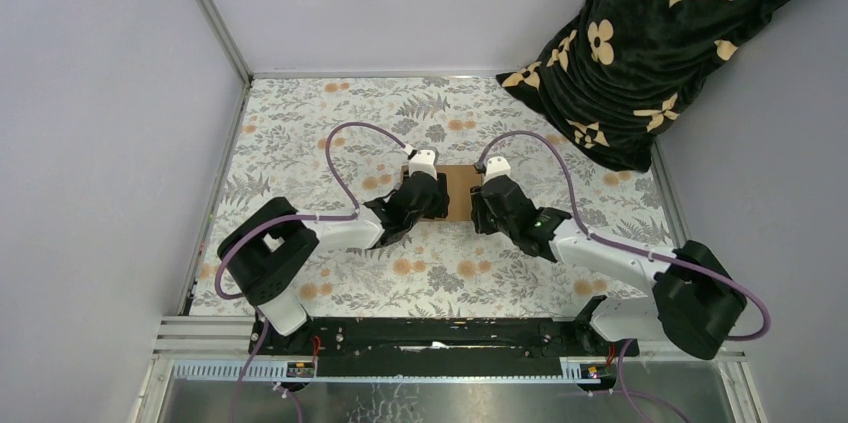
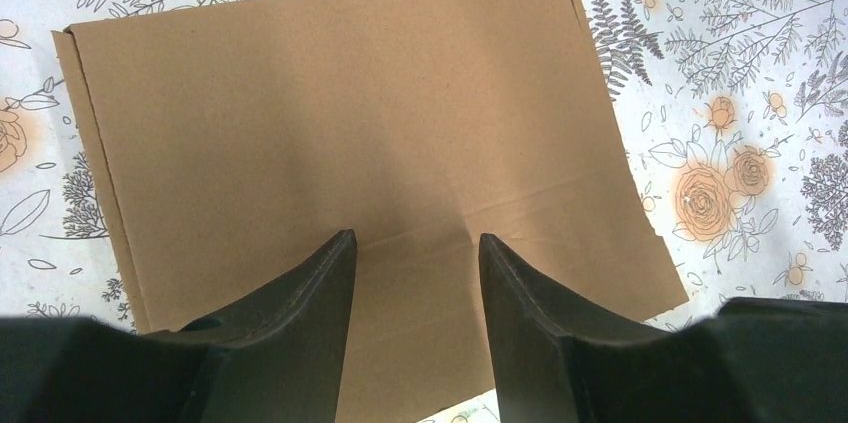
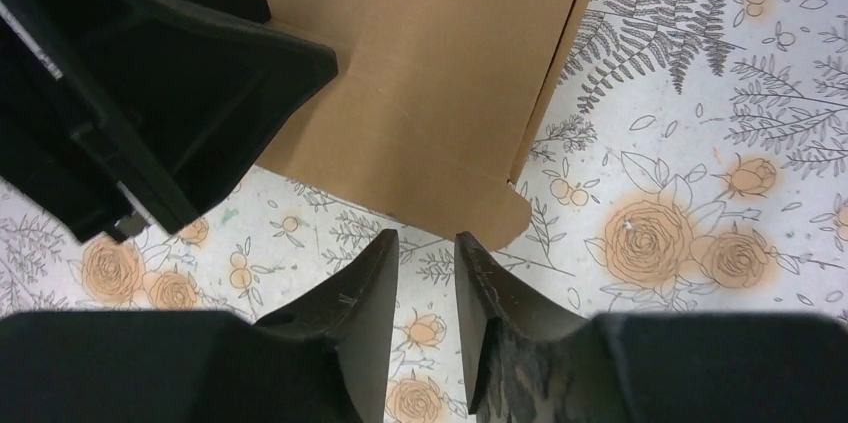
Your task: Fold the paper box
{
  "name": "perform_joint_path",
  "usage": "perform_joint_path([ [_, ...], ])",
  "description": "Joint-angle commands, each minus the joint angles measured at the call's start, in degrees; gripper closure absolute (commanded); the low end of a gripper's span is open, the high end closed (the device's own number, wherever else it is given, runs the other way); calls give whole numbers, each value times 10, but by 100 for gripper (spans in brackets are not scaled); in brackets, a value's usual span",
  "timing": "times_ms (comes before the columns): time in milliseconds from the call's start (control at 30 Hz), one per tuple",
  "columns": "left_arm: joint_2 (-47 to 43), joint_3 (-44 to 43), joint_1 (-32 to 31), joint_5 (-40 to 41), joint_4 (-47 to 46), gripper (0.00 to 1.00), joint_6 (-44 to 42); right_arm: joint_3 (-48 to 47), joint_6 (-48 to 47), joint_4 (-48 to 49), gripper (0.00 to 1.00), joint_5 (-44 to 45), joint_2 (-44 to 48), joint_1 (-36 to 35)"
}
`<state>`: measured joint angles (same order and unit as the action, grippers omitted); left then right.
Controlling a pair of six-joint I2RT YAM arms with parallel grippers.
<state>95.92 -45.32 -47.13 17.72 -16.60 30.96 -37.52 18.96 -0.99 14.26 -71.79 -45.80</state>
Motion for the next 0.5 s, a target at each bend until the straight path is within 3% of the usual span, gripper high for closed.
perform_joint_path([
  [0, 11, 7, 9, -8, -23, 45, 2, -45, 10, 31, 67, -30, -42, 19],
  [467, 20, 13, 16, -23, -34, 45, 3, -105, 3, 43, 70, -78, -161, 71],
])
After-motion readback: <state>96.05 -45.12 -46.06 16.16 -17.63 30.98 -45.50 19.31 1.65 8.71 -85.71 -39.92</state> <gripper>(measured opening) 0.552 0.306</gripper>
